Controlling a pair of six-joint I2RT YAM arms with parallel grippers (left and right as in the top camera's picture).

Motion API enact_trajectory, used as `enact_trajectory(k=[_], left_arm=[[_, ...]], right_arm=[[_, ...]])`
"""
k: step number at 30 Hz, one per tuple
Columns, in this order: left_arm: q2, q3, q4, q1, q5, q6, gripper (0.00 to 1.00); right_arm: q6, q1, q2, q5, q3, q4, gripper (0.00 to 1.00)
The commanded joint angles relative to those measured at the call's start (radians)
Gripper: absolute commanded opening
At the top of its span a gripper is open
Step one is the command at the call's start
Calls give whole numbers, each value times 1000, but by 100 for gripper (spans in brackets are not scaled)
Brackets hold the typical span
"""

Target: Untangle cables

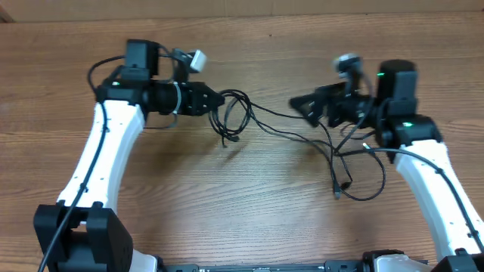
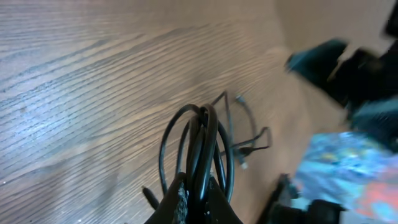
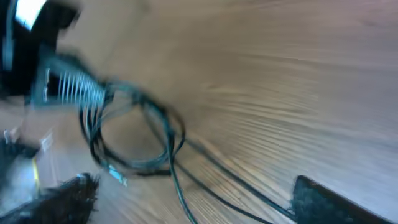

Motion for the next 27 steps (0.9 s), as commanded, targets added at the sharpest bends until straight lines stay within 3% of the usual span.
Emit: enact_trajectory(k=[1,4,19,24,25,27], left_arm=[[8,21,-4,43,200,26,4],[8,21,-3,50,276,26,4],[8,21,-13,49,359,25,4],[8,21,-13,49,359,25,4],[8,21,-13,49,359,25,4],[8,21,-13,49,359,25,4]], right_arm=[[-265,96,46,-8,7,2,89],[-410,180,106,-5,7,18,83],[-414,230,185,134,7,134,73],[-414,238,185,137,6,109,49],[-414,238,185,137,6,89,34],[-412,238,185,130,6,74,16]])
